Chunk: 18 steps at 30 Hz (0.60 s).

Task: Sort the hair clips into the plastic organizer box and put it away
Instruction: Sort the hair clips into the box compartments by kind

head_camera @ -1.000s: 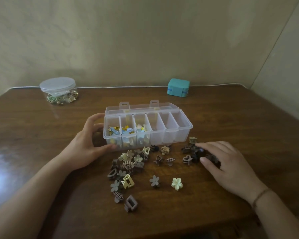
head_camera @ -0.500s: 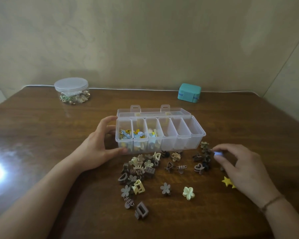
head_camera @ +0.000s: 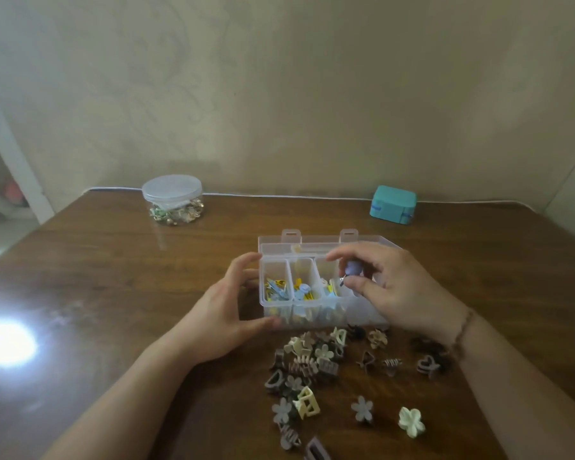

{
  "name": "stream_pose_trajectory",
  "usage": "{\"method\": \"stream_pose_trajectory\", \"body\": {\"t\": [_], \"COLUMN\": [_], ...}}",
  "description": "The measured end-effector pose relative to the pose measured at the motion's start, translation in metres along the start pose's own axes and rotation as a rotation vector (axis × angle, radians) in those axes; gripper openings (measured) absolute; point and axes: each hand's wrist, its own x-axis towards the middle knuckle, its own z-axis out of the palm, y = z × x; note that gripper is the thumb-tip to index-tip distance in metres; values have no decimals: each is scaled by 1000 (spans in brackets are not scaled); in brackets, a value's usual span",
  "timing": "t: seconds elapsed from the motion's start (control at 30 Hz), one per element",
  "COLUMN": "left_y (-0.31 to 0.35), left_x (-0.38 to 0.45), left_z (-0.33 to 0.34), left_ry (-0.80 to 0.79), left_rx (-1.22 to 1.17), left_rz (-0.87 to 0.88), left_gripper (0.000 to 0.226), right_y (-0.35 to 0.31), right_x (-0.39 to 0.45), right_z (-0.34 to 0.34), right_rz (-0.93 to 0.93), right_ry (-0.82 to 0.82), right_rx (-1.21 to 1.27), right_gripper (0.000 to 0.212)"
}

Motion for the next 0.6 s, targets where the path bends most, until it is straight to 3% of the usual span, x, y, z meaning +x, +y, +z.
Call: {"method": "stream_pose_trajectory", "body": {"t": [0.13, 0.23, 0.47, 0.6], "left_y": [-3, -4, -6, -3], "left_x": [2, 2, 3, 2], "left_z": [-1, -1, -1, -2], "left_ry": [-15, -22, -23, -29], "left_rx": [-7, -18, -4, -16], "left_rz": [11, 15, 22, 14], "left_gripper": [100, 101, 101, 102], "right_y": [5, 6, 13, 16], "right_x": [30, 35, 23, 4], "right_z": [2, 7, 6, -13], "right_rz": [-10, 20, 5, -58], "right_ry": [-307, -371, -384, -130], "right_rx": [-274, -377, -278, -139], "right_gripper": [63, 82, 71, 63]}}
